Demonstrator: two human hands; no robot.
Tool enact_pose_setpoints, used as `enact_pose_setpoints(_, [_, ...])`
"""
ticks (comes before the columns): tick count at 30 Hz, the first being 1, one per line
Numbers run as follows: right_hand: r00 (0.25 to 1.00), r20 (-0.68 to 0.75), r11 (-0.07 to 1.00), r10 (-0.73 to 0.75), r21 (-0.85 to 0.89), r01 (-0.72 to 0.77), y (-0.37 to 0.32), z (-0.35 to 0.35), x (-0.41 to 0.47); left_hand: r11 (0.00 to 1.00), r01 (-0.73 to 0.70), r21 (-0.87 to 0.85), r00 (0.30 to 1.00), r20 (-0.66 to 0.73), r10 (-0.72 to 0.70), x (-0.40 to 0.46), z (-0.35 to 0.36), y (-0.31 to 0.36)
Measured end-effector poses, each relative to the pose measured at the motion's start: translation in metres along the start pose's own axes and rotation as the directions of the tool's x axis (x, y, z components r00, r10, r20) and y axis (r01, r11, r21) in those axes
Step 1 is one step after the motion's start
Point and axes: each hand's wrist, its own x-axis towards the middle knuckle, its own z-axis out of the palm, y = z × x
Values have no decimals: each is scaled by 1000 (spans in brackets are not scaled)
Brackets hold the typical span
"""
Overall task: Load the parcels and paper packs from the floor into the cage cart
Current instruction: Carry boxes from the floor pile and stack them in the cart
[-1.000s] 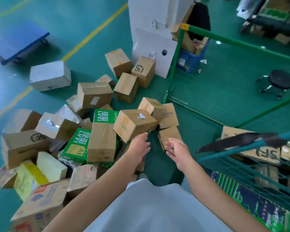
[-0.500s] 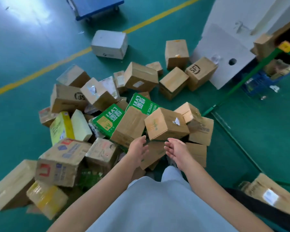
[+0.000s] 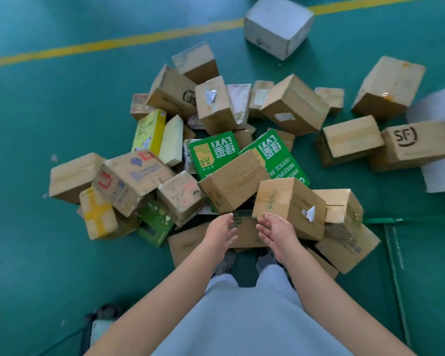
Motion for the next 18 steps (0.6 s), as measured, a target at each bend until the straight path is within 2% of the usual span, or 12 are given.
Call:
enact_pose_setpoints(10, [994, 68, 963, 85, -262, -64, -9, 24, 51, 985, 19, -174, 999, -34, -25, 35, -10, -11])
enact_pose_setpoints(18, [983, 15, 900, 182, -404, -161, 34, 65, 131, 967, 71, -244, 994, -62, -89, 131, -49, -15])
